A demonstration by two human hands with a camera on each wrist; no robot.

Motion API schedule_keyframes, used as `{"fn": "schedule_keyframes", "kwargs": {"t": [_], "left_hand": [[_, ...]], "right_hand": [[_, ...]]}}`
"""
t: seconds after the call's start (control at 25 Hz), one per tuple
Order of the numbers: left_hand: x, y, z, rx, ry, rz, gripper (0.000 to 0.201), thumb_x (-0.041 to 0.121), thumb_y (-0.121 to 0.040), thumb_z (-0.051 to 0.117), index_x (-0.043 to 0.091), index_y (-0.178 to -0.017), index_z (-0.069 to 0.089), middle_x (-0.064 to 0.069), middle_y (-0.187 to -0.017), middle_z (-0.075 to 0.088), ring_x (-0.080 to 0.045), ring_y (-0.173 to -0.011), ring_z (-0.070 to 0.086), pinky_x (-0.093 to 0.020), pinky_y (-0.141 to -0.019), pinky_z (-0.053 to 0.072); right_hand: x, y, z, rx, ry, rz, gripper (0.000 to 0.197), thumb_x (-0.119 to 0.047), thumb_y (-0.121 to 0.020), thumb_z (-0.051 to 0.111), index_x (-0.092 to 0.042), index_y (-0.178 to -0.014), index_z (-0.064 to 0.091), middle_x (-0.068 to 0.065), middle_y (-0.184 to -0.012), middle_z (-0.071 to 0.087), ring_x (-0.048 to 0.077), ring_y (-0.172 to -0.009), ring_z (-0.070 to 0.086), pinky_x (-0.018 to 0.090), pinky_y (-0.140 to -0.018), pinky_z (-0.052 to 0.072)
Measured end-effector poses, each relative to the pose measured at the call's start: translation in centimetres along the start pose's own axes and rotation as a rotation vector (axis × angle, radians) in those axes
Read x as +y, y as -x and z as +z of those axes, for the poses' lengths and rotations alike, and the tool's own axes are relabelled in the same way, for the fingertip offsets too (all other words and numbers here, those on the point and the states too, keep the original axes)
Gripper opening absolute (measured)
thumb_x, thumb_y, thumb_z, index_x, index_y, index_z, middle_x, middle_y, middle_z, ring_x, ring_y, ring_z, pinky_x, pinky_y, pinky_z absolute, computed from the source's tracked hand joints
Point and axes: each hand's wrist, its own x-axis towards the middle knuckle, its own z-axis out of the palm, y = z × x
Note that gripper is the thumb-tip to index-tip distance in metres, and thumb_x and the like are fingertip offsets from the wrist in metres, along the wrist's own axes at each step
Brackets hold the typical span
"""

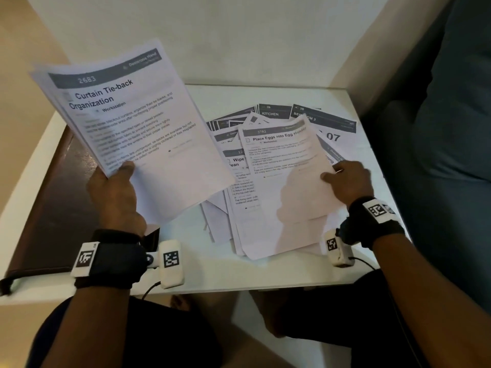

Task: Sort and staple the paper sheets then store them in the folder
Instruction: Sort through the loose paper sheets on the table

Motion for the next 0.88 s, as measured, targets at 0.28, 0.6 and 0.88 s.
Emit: {"fn": "schedule_keyframes", "kwargs": {"t": [0.28,0.6,0.88], "left_hand": [[-0.5,-0.2,0.3,-0.021,0.000,0.001,0.022,0.019,-0.102,0.060,0.040,-0.098,0.057,0.022,-0.098,0.060,0.008,-0.089,0.057,-0.011,-0.070,0.041],[-0.7,-0.8,0.1,0.013,-0.032,0.001,0.019,0.020,-0.102,0.060,0.038,-0.109,0.058,0.023,-0.095,0.062,0.013,-0.081,0.059,-0.007,-0.062,0.042],[-0.5,-1.2,-1.6,-0.002,-0.043,0.030,0.018,0.027,-0.096,0.066,0.042,-0.104,0.061,0.019,-0.105,0.065,0.000,-0.100,0.061,-0.024,-0.082,0.046]], "right_hand": [[-1.7,-7.0,-4.0,0.137,-0.097,-0.009,0.035,-0.019,-0.093,0.065,-0.009,-0.126,0.068,0.018,-0.129,0.067,0.037,-0.114,0.065,0.044,-0.102,0.053],[-2.3,-5.3,-2.3,0.153,0.147,0.018,0.055,-0.035,-0.091,0.066,-0.005,-0.134,0.049,0.020,-0.142,0.047,0.041,-0.132,0.045,0.052,-0.102,0.045],[-0.6,5.9,2.9,-0.156,0.202,0.033,0.101,-0.061,-0.071,0.083,-0.004,-0.140,0.037,0.020,-0.141,0.046,0.039,-0.133,0.045,0.054,-0.105,0.044]]}}
